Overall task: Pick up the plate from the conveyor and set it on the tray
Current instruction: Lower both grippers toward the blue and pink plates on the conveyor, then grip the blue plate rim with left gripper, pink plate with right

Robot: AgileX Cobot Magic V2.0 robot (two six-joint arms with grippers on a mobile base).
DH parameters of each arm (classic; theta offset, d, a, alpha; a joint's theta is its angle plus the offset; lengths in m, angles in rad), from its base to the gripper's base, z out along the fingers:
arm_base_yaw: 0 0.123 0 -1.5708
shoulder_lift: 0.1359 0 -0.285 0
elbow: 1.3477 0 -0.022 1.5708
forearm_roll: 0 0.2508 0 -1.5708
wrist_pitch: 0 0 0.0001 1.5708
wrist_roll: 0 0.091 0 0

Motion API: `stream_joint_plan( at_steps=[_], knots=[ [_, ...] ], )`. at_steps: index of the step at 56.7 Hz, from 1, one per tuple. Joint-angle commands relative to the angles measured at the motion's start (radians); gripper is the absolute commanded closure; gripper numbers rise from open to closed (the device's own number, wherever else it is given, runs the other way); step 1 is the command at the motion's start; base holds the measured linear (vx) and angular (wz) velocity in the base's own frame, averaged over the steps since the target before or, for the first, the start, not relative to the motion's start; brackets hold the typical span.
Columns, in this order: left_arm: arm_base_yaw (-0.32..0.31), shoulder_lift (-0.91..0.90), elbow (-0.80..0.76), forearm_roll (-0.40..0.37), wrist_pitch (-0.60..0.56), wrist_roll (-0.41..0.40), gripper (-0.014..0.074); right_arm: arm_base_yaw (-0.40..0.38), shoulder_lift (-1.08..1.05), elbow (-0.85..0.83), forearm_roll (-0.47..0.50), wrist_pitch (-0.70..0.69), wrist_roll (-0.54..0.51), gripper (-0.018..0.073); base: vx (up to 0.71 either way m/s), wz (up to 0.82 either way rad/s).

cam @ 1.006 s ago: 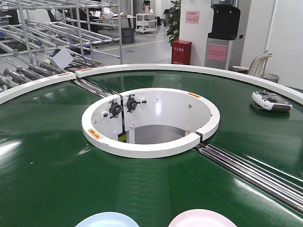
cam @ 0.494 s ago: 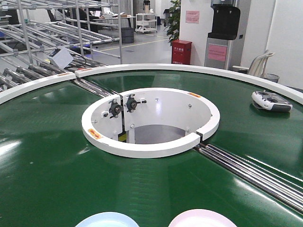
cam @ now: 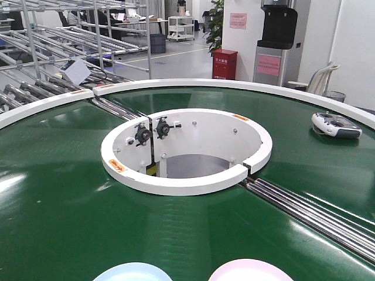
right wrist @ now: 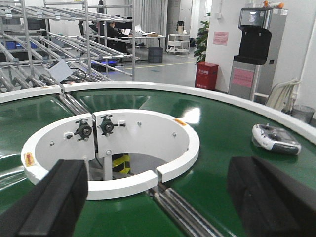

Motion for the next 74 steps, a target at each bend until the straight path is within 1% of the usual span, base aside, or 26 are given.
stream_joint_plan(
  at_steps=[1,3,6,8,13,17,22,25,31,41,46,57,67,74],
  knots=[
    [-0.005,-0.004,-0.040,-0.027,-0.013,-0.050,0.0106,-0.005,0.011,-0.035,0.017,-0.003,0.039,-0.0082,0.00,0.00],
    [-0.005,-0.001,-0.040,-0.030,0.031,-0.063,0.0111,-0.005,0.026,-0.038,0.015,0.047,0.054,-0.0071,0.00,0.00],
    [-0.005,0.022,-0.041,-0.050,0.109,-0.065,0.0112,-0.005,0.079,-0.059,0.009,0.170,0.075,-0.0051,0.00,0.00],
    [-0.006,0.042,-0.041,-0.077,0.169,-0.065,0.0112,-0.005,0.120,-0.077,0.008,0.259,0.077,-0.0039,0.00,0.00],
    [-0.006,0.140,-0.041,-0.152,0.320,-0.061,0.0112,-0.005,0.269,-0.134,0.009,0.422,0.077,-0.0020,0.00,0.00],
    [-0.006,0.231,-0.040,-0.216,0.417,-0.049,0.0112,-0.005,0.365,-0.154,0.014,0.476,0.080,-0.0013,0.00,0.00],
    [-0.006,0.362,-0.040,-0.256,0.466,-0.019,0.0112,-0.005,0.477,-0.157,0.013,0.478,0.088,-0.0007,0.00,0.00],
    [-0.006,0.445,-0.040,-0.269,0.470,-0.018,0.0112,-0.005,0.535,-0.157,0.013,0.478,0.093,-0.0001,0.00,0.00],
    [-0.006,0.565,-0.040,-0.268,0.458,-0.013,0.0112,-0.005,0.633,-0.157,0.014,0.473,0.100,0.0013,0.00,0.00],
    [-0.007,0.694,-0.040,-0.301,0.415,0.000,0.0112,-0.005,0.747,-0.157,0.041,0.446,0.098,0.0031,0.00,0.00],
    [-0.018,0.733,-0.040,-0.311,0.397,0.026,0.0115,-0.005,0.790,-0.157,0.060,0.426,0.095,0.0038,0.00,0.00],
    [-0.047,0.777,-0.040,-0.310,0.362,0.025,0.0115,-0.004,0.870,-0.157,0.131,0.398,0.084,0.0041,0.00,0.00],
    [-0.066,0.793,-0.040,-0.312,0.316,0.014,0.0115,-0.004,0.924,-0.157,0.141,0.379,0.084,0.0041,0.00,0.00],
    [-0.067,0.809,-0.040,-0.314,0.309,0.013,0.0115,-0.004,0.950,-0.157,0.170,0.355,0.084,0.0041,0.00,0.00]
  ],
)
